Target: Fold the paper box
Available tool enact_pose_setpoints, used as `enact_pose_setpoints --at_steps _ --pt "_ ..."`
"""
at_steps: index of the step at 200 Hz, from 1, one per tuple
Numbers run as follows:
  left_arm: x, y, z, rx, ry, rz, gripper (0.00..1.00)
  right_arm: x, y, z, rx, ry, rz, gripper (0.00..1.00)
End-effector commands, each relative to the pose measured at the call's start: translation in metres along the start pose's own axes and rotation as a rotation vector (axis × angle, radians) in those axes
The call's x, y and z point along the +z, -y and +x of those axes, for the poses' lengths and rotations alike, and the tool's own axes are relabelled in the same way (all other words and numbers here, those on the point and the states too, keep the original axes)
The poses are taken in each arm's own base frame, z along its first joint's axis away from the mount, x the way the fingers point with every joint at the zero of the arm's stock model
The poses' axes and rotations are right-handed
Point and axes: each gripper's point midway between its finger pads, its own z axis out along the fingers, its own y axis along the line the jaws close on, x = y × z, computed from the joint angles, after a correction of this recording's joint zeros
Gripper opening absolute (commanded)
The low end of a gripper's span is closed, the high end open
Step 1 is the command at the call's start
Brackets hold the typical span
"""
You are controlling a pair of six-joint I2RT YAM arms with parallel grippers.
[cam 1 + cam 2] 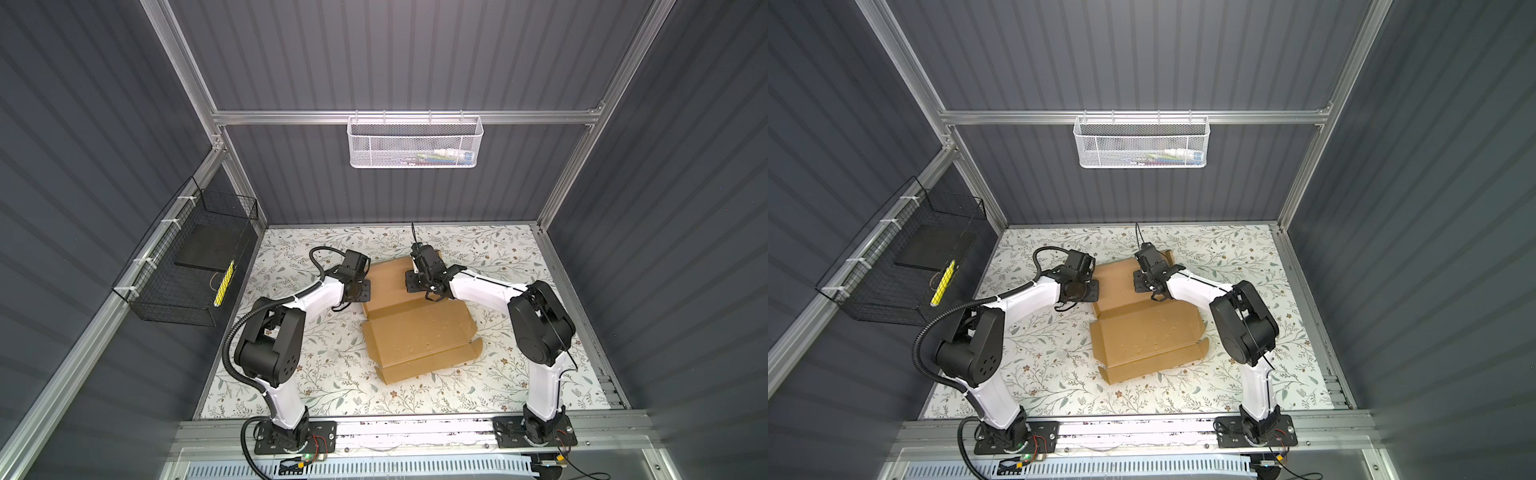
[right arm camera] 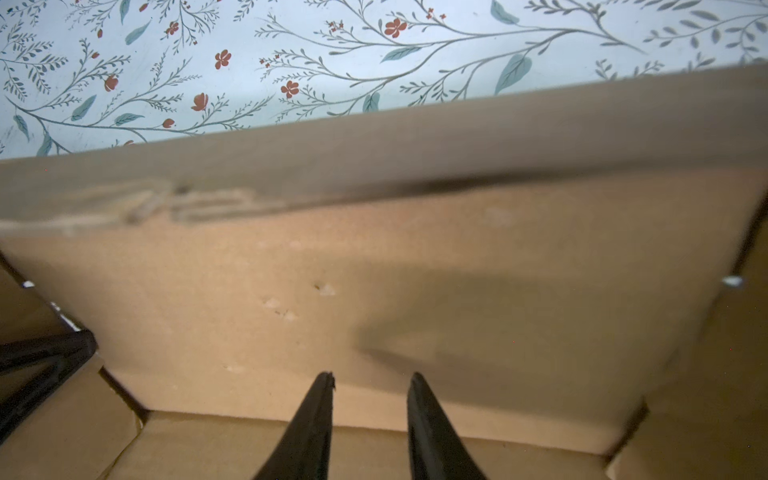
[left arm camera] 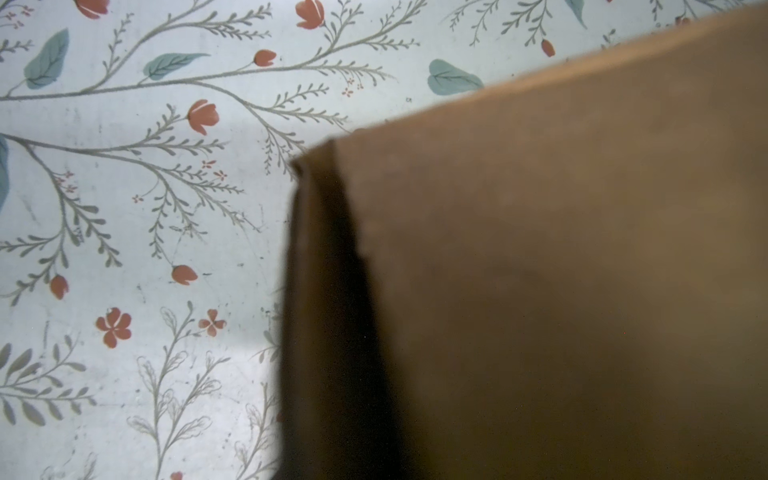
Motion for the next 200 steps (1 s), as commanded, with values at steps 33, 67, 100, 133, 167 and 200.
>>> enact_pose_setpoints --at_steps 33,67,100,133,167,200 --pt "-0.004 0.000 0.017 -0.002 -0.050 0.028 0.40 0.010 0.002 0.006 0.005 -0.028 0.005 0.33" --pt "-0.005 0.002 0.014 -0.010 -0.038 0.057 0.41 0.013 0.002 0.007 0.009 -0.037 0.001 0.34" --pt "-0.007 0.004 0.011 -0.019 -0.021 0.081 0.43 0.016 0.002 0.009 0.008 -0.047 0.001 0.34" --pt "-0.008 0.005 0.008 -0.027 -0.007 0.097 0.45 0.017 0.001 0.010 0.008 -0.052 -0.001 0.34" --pt "-0.009 0.005 0.004 -0.038 0.008 0.118 0.47 0.019 0.000 0.010 0.006 -0.061 -0.005 0.34" --pt "-0.009 0.007 0.001 -0.049 0.025 0.147 0.48 0.020 -0.001 0.011 0.008 -0.066 -0.011 0.34"
